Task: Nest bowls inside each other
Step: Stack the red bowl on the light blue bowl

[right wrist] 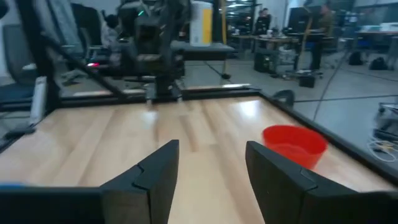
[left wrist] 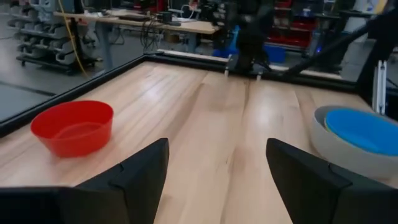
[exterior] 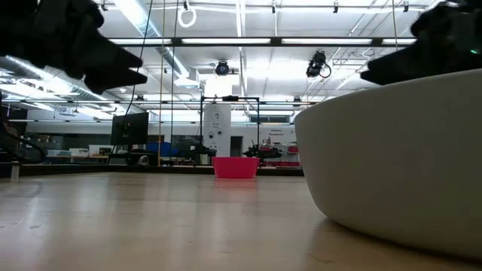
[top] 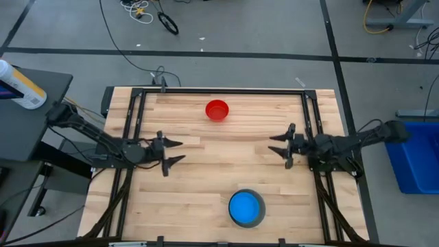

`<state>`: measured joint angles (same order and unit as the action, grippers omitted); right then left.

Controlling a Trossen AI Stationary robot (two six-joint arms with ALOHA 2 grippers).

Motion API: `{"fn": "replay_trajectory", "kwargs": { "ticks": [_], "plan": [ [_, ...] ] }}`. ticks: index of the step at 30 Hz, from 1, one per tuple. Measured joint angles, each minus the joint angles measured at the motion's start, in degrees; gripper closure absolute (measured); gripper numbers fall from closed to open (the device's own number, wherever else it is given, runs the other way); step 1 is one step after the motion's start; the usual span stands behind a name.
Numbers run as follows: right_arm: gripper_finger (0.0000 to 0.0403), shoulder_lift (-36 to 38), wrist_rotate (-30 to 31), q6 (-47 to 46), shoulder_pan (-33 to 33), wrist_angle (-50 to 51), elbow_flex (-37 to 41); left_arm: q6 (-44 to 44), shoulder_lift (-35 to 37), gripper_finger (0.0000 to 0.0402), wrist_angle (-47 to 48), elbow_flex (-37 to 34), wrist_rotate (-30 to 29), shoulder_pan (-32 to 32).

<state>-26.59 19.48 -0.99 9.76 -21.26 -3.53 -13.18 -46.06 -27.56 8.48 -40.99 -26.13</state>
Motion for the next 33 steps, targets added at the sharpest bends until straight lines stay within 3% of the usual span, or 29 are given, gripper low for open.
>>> {"fn": "replay_trajectory", "kwargs": {
  "ticks": [6,13,16,19,23,26,30,33],
  "plan": [
    [0.0206,-15.4,-19.2,0.0,-15.7,-1.4,-10.7,3.5,0.3,0.0127,-0.3,-1.2,-0.6,-0.2],
    [0.0215,-48.8,-36.2,3.9,-23.8,-3.6,-31.3,9.7,0.3,0.0127,-0.2,-1.2,-9.3,-0.2],
    [0.0222,-59.0,-36.4,6.0,-24.0,-2.2,-38.3,10.2,0.3,0.0127,0.1,-1.2,-11.8,-0.2],
    [0.0224,-63.7,-35.8,7.9,-24.0,-1.0,-41.1,10.2,0.3,0.0127,0.4,-1.2,-11.8,-0.2],
    [0.0219,-63.8,-29.2,10.0,-23.8,-3.5,-40.9,10.2,0.3,0.0127,2.1,-1.2,-11.9,-0.2],
    [0.0207,-63.7,-27.9,11.4,-24.2,-3.1,-40.7,10.7,0.3,0.0127,2.1,-1.2,-12.0,-0.2],
    [0.0199,-63.7,-15.4,-2.0,-24.0,-1.9,-40.7,14.5,0.4,0.0127,0.8,-1.2,-14.6,-0.2],
    [0.0203,-64.2,-20.1,0.9,-24.2,-3.0,-40.7,16.4,0.4,0.0127,0.1,-1.2,-17.2,-0.2]
  ]
}}
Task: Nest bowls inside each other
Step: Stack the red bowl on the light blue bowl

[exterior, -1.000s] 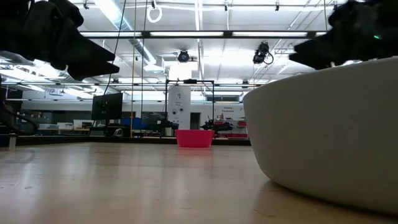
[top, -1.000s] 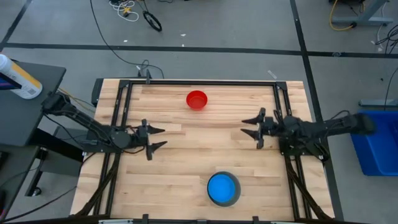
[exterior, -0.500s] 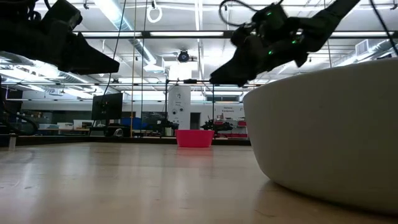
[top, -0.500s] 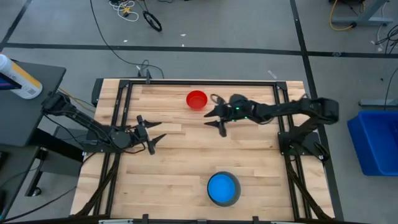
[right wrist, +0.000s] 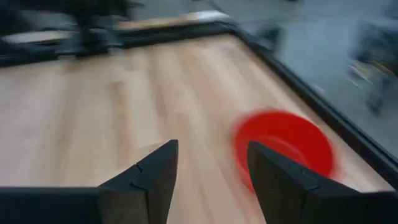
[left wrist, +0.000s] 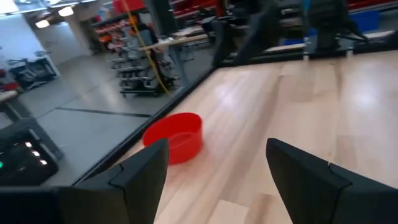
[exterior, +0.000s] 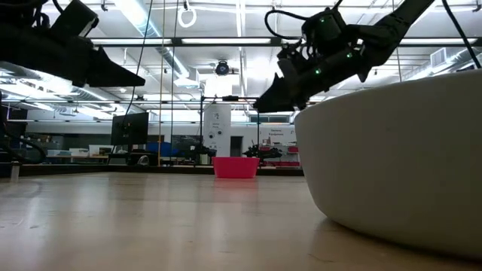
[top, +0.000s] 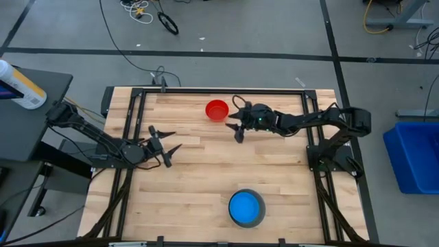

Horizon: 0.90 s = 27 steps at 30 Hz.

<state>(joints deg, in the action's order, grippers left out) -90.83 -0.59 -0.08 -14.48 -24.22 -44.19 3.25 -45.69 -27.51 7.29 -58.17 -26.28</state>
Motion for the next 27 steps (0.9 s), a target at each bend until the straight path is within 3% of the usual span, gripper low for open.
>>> {"fn": "replay_trajectory", "kwargs": {
  "ticks": [4,8,11,15,22,27],
  "plan": [
    [0.0211,-4.9,-10.2,1.2,-2.1,0.5,-4.3,0.8,0.0,0.0127,-1.2,0.0,0.4,0.0],
    [0.0211,-14.8,-17.5,2.5,-4.8,13.3,-15.4,4.4,0.0,0.0127,-4.5,0.0,1.0,0.0],
    [0.021,-21.9,-18.0,5.7,-5.4,25.0,-24.0,6.0,0.0,0.0127,-6.2,0.0,1.0,0.0],
    [0.0209,-26.3,-18.1,8.0,-5.4,30.0,-30.1,5.7,0.0,0.0127,-6.2,0.0,2.1,0.0],
    [0.0197,-25.4,-17.8,9.4,-5.4,32.3,-32.7,4.6,0.0,0.0127,-5.9,0.0,3.7,0.0],
    [0.0195,-25.1,-14.6,11.5,-6.6,39.3,-36.9,4.7,0.0,0.0127,-5.9,0.0,3.7,0.0]
  ]
}}
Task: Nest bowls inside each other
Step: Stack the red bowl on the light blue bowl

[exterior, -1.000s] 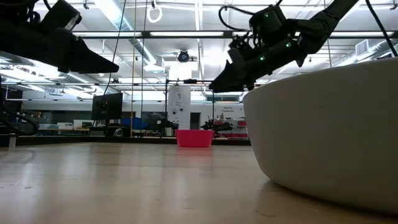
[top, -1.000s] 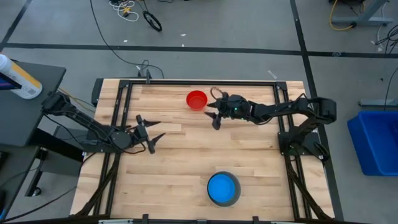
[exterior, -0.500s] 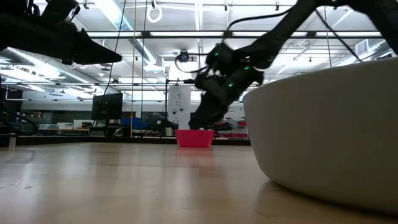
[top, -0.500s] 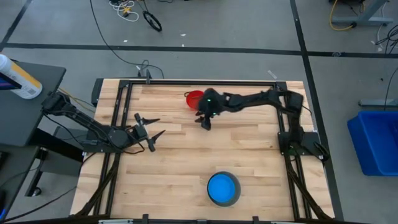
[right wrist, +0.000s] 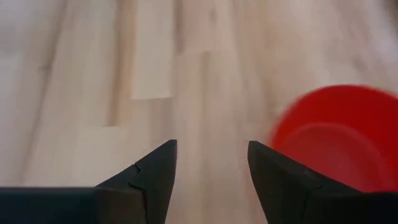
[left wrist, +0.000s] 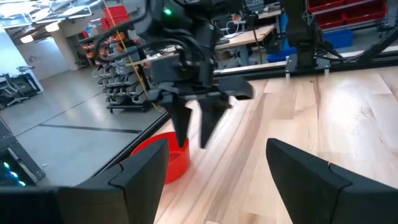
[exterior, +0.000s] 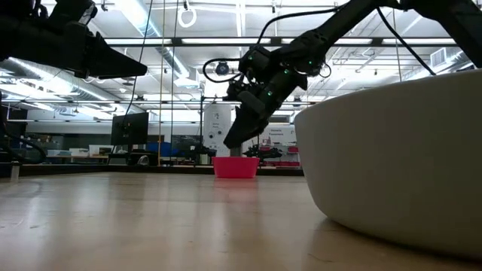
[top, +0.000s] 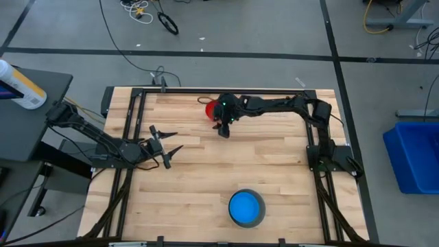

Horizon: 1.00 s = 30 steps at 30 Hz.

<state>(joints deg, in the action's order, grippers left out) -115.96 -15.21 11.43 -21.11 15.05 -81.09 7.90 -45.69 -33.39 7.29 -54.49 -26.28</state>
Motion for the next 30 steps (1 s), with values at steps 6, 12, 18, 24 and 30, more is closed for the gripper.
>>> {"fn": "replay_trajectory", "kwargs": {
  "ticks": [6,12,18,24,30],
  "plan": [
    [0.0195,0.1,-0.4,0.2,-3.3,3.9,-2.7,-0.1,0.0,0.0127,0.0,0.0,0.0,0.0],
    [0.0197,0.1,-6.0,-1.0,-5.7,5.0,-2.7,-0.1,0.0,0.0132,0.0,0.0,-0.1,0.0],
    [0.0197,-0.1,-7.6,-1.5,-5.8,5.8,-2.7,-0.1,0.0,0.0139,0.0,0.0,-0.1,0.0],
    [0.02,-3.2,-7.5,-2.0,-5.6,5.6,-2.7,-0.2,0.0,0.014,-0.2,0.0,-0.1,0.0],
    [0.0199,-5.6,-7.8,-2.0,-5.5,5.0,-2.6,0.0,0.0,0.0141,-0.3,0.0,-0.1,0.0]
  ]
}}
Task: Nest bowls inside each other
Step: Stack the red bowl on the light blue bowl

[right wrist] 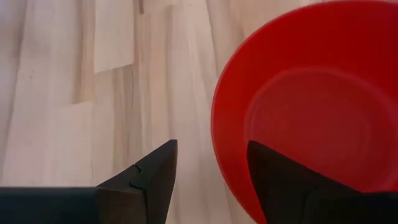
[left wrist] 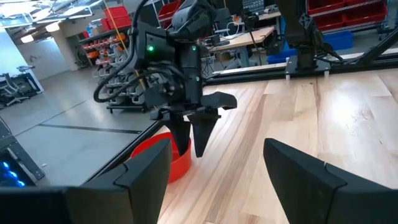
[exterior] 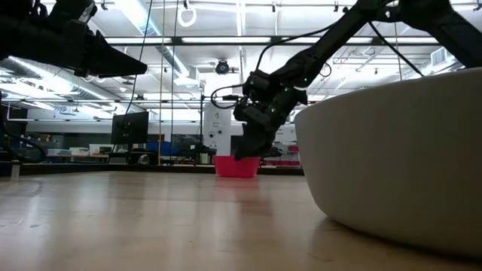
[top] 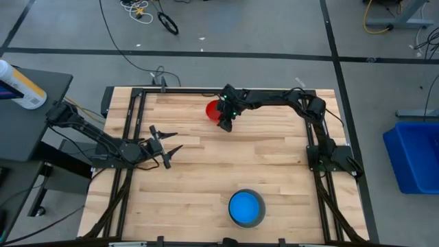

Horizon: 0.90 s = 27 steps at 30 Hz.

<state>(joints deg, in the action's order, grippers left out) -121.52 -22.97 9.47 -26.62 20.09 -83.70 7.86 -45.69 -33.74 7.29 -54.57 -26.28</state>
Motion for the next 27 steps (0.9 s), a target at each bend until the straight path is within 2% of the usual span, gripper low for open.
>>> {"fn": "replay_trajectory", "kwargs": {
  "ticks": [5,9,12,18,23,26,27],
  "plan": [
    [0.0209,-0.1,0.5,0.0,0.2,0.0,0.0,0.0,0.0,0.0141,0.0,0.0,0.0,0.0],
    [0.0234,-0.1,2.5,0.0,0.5,0.4,0.0,0.0,0.0,0.0141,0.0,0.0,0.0,0.0],
    [0.0274,-0.1,5.4,0.1,1.1,0.4,0.0,0.1,0.0,0.0141,0.0,0.0,0.0,0.0],
    [0.0387,0.1,8.5,1.9,3.1,-0.2,-0.1,0.1,0.0,0.0141,0.0,0.0,-0.3,0.0],
    [0.0397,0.1,11.8,1.6,4.9,-1.2,-0.1,0.1,0.0,0.0141,0.0,0.0,-0.9,0.0],
    [0.0399,1.1,9.6,0.6,5.7,-8.5,2.4,-0.1,0.0,0.0141,0.9,0.0,-1.8,0.0],
    [0.0399,2.0,6.1,0.4,5.9,-12.5,3.9,-0.2,0.0,0.0141,1.3,0.0,-2.0,0.0]
  ]
}}
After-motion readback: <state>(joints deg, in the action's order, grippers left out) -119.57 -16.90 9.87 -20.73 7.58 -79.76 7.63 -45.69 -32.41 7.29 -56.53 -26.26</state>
